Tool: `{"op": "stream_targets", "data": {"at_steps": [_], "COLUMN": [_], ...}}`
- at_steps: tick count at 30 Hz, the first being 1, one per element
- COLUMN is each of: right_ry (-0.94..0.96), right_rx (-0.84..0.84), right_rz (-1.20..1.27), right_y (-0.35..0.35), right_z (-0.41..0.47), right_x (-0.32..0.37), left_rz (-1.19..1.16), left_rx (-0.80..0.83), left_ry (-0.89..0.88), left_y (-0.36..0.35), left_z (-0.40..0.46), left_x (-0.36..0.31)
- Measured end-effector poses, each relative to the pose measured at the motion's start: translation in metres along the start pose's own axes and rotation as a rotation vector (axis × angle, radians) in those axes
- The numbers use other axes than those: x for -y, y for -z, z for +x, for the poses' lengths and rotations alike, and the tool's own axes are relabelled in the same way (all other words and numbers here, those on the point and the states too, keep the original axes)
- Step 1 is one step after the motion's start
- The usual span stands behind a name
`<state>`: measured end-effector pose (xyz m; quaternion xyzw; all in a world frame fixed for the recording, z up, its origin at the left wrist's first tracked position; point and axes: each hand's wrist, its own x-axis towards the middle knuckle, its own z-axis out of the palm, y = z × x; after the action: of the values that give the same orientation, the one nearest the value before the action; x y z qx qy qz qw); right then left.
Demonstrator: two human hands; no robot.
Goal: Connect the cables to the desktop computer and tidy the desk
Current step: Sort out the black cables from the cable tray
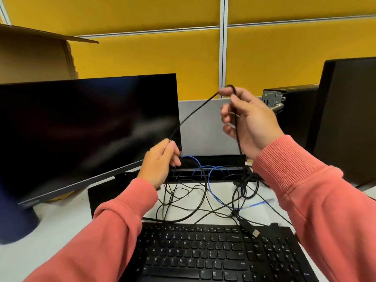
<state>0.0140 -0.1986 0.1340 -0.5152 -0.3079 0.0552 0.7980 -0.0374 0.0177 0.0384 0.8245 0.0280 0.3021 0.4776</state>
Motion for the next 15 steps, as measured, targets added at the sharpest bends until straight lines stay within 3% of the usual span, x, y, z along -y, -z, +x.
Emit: {"op": "stream_targets", "data": {"at_steps": [4,7,10,12,15], "right_ry": [-0.190,-0.363,-0.441,-0.381,-0.102], "right_rx": [-0.223,-0.219,-0.228,-0.257,-0.237], "right_rz": [-0.468,-0.640,-0.894,-0.944,-0.910], "right_y": [0.017,0.029,0.041,0.036,0.013], "right_z": [-0.002,-0.002,0.001,-0.003,-0.013], "right_x": [-0.026,-0.054,-0.065,-0.059,-0.044], "left_rz": [-0.027,0.101,0.032,-0.042,-0.124], "left_rx": [-0.158,-0.108,-0.033,-0.021,0.003], "left_ry": [-0.039,-0.058,0.037,0.102,0.139], "left_y": [0.016,0.023,0.024,0.023,0.017], "left_z": [0.013,0.018,0.017,0.017,0.016], "left_x": [-0.028,-0.041,-0.045,-0.047,-0.051]}}
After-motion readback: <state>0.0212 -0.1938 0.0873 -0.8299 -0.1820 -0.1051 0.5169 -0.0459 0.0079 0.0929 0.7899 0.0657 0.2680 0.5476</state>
